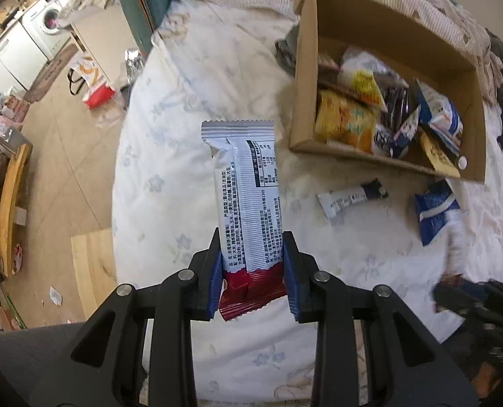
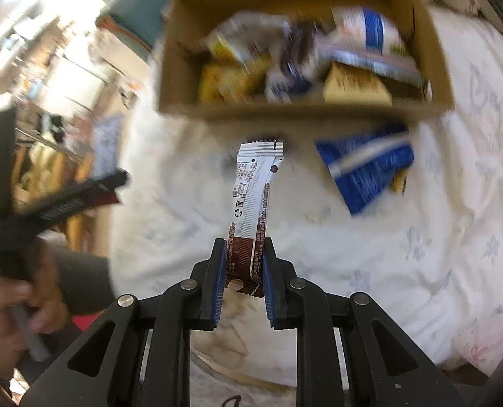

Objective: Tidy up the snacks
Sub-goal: 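Carry the white bar with the left tool while the right tool carries the brown bar toward the box, then drop the white bar into the box with the left tool while the right tool releases the brown bar, then withdraw both open tools from the box toward the remaining snacks on the sheet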

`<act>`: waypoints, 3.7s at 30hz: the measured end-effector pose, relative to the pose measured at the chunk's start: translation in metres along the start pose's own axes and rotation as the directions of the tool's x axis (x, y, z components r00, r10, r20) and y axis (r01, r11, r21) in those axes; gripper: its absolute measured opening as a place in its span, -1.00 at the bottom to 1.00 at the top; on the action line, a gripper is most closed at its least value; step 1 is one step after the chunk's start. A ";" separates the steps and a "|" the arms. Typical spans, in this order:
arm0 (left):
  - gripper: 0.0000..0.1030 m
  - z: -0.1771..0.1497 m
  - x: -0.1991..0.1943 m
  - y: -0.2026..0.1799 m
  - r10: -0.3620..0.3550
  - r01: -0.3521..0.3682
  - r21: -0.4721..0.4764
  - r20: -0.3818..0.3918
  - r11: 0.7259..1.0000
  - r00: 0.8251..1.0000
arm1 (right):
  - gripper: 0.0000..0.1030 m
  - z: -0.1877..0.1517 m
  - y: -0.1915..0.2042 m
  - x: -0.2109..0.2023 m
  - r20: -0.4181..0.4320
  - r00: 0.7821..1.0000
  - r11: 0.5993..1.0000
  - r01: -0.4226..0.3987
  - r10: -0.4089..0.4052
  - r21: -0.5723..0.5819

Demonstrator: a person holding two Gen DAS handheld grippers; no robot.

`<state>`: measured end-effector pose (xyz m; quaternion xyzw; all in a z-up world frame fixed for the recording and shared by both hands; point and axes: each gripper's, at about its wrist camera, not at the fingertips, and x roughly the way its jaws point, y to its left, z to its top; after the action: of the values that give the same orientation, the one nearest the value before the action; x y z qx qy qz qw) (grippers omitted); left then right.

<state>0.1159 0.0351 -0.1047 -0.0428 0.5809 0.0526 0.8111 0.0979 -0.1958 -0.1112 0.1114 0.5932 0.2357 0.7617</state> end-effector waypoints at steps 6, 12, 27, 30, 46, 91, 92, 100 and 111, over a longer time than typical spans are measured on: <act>-0.47 0.004 -0.016 0.002 0.003 -0.001 -0.014 0.092 1.000 0.996 | -0.60 0.013 0.014 -0.045 0.212 0.972 0.995 -0.099 0.102 -0.025; -0.47 0.006 -0.039 -0.009 -0.032 0.025 0.032 0.215 0.999 0.976 | -0.60 0.025 0.010 -0.085 0.397 0.905 0.987 -0.161 0.151 -0.010; -0.47 0.072 -0.056 -0.051 -0.134 0.118 0.077 0.260 0.990 0.956 | -0.60 0.101 -0.031 -0.085 0.459 0.885 0.989 -0.127 0.079 0.075; -0.47 0.086 -0.052 -0.064 -0.140 0.116 0.105 0.261 0.988 0.955 | -0.60 0.115 -0.038 -0.067 0.420 0.906 0.990 -0.108 0.061 0.089; -0.47 0.109 0.009 -0.122 -0.128 0.087 0.196 0.207 0.977 0.970 | -0.59 0.131 -0.064 -0.017 0.306 0.944 0.960 -0.191 0.122 0.207; 0.58 0.030 -0.056 -0.047 -0.245 0.222 0.124 0.223 0.967 0.944 | 0.49 0.041 -0.060 -0.065 0.353 0.930 0.943 -0.208 0.108 0.261; 0.58 0.028 -0.057 -0.045 -0.265 0.245 0.115 0.213 0.963 0.940 | 0.49 0.037 -0.062 -0.065 0.350 0.931 0.943 -0.203 0.101 0.266; 0.88 0.019 -0.043 -0.035 -0.266 0.263 0.037 0.160 0.964 0.951 | 0.49 0.016 -0.090 -0.074 0.361 0.932 0.917 -0.174 0.036 0.359; 0.88 0.017 0.013 -0.062 -0.180 0.176 0.135 0.018 0.975 0.984 | 0.50 0.014 -0.129 -0.044 0.298 0.954 0.794 -0.210 0.039 0.570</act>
<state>0.1444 -0.0235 -0.1115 -0.0399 0.5647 -0.0582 0.8223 0.1321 -0.3276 -0.1278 0.4150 0.5183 0.0703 0.7444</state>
